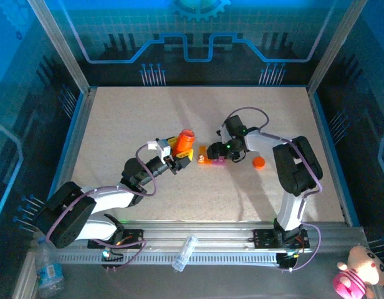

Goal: Sort the pills into containers

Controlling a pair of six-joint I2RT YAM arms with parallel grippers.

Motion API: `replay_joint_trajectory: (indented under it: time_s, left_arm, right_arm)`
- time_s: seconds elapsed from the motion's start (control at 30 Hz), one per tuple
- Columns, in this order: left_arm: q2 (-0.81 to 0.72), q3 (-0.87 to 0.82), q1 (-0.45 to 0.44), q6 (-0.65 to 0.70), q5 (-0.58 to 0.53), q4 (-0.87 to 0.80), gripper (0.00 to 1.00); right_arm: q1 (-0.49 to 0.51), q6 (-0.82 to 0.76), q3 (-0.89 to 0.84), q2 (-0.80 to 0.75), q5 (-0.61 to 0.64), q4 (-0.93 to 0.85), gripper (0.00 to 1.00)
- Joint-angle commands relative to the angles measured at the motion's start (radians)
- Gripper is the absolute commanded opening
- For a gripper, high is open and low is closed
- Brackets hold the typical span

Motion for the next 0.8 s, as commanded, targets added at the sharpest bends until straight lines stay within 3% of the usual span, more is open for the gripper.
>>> replay_joint_trajectory:
  time_s: [0.0,0.37,0.77]
  left_arm:
    - [0.006,-0.009,0.000,0.012,-0.009,0.052,0.00]
    - [0.020,-0.012,0.002,0.007,-0.014,0.070,0.00]
    - [0.019,-0.012,0.006,0.000,-0.022,0.071,0.00]
  right_arm:
    - [0.028,0.023,-0.044,-0.052,-0.056,-0.006,0.74]
    - [0.123,-0.145,-0.007,-0.046,0.202,-0.085,0.79]
    - [0.196,-0.184,-0.006,0.017,0.296,-0.086,0.73]
